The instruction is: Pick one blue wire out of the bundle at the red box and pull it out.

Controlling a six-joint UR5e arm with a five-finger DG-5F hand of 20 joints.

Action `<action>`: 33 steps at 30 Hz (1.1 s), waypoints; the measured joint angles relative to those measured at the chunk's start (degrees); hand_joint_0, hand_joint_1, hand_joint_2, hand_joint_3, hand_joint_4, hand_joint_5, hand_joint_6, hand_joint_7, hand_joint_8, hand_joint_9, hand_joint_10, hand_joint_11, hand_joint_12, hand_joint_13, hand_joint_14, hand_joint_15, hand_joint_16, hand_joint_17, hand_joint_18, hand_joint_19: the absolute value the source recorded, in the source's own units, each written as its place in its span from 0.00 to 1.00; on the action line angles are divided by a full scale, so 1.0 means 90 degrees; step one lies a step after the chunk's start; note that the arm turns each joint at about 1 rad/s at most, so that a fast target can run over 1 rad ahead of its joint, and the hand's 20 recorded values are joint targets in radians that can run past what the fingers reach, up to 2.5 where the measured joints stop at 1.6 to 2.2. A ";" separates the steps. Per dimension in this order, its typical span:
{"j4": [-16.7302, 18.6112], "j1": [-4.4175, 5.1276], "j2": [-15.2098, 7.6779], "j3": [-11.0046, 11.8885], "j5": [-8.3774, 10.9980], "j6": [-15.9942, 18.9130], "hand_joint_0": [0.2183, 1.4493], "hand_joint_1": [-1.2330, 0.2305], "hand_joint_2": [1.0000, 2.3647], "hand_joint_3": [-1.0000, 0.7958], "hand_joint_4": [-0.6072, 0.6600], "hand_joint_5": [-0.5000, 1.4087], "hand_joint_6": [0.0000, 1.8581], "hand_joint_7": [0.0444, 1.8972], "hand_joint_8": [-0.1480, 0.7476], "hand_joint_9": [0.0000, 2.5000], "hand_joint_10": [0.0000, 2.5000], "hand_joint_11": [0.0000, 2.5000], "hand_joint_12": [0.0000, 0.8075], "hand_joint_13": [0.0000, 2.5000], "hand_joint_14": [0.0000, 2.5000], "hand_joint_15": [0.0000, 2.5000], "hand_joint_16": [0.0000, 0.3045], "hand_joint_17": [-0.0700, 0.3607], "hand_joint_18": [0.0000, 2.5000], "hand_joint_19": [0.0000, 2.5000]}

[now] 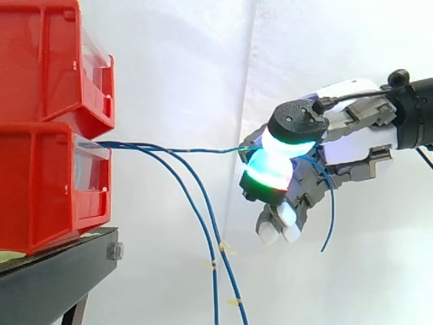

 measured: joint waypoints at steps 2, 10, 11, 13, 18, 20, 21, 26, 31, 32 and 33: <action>-0.0006 0.0000 0.0001 -0.0001 0.0001 0.0000 0.24 0.41 0.00 0.29 0.59 0.19 0.47 0.59 0.54 0.35 0.01 0.25 0.55 0.28 0.01 0.20 0.20 0.47 0.24 0.24; -0.0041 0.0000 0.0001 -0.0001 0.0005 0.0007 0.23 0.42 0.00 0.29 0.60 0.19 0.46 0.57 0.55 0.35 0.01 0.25 0.56 0.28 0.01 0.20 0.20 0.48 0.24 0.24; -0.0051 0.0000 0.0001 0.0000 0.0004 0.0016 0.23 0.42 0.00 0.29 0.60 0.19 0.46 0.57 0.55 0.35 0.01 0.24 0.56 0.27 0.01 0.21 0.20 0.48 0.24 0.24; -0.0073 0.0000 0.0001 0.0001 0.0003 0.0046 0.22 0.43 0.00 0.29 0.60 0.19 0.46 0.56 0.55 0.35 0.01 0.24 0.56 0.27 0.01 0.20 0.20 0.49 0.24 0.24; -0.0107 0.0000 0.0002 0.0002 -0.0001 0.0133 0.22 0.47 0.00 0.30 0.60 0.19 0.46 0.57 0.55 0.35 0.01 0.24 0.56 0.27 0.01 0.20 0.21 0.49 0.23 0.25; -0.0113 0.0000 0.0000 0.0002 -0.0001 0.0163 0.22 0.50 0.00 0.31 0.60 0.19 0.46 0.57 0.55 0.35 0.01 0.24 0.56 0.27 0.01 0.21 0.20 0.49 0.23 0.25; -0.0114 0.0000 0.0000 0.0003 -0.0002 0.0174 0.23 0.52 0.00 0.31 0.59 0.19 0.46 0.58 0.55 0.35 0.01 0.24 0.56 0.27 0.01 0.20 0.20 0.49 0.23 0.25; -0.0143 0.0004 -0.0001 0.0002 -0.0009 0.0218 0.25 0.54 0.01 0.34 0.59 0.19 0.46 0.57 0.55 0.35 0.01 0.24 0.55 0.27 0.01 0.20 0.20 0.48 0.21 0.26; -0.0154 0.0008 0.0000 0.0002 -0.0012 0.0241 0.27 0.44 0.01 0.42 0.59 0.19 0.46 0.59 0.55 0.35 0.01 0.24 0.54 0.27 0.01 0.21 0.19 0.47 0.22 0.25; -0.0155 0.0008 0.0000 0.0003 -0.0014 0.0243 0.27 0.43 0.01 0.43 0.59 0.19 0.46 0.60 0.54 0.35 0.01 0.25 0.54 0.27 0.01 0.21 0.19 0.46 0.22 0.25; -0.0155 0.0009 0.0001 0.0003 -0.0014 0.0245 0.28 0.43 0.01 0.44 0.59 0.19 0.46 0.60 0.54 0.36 0.01 0.25 0.54 0.27 0.01 0.20 0.19 0.47 0.22 0.25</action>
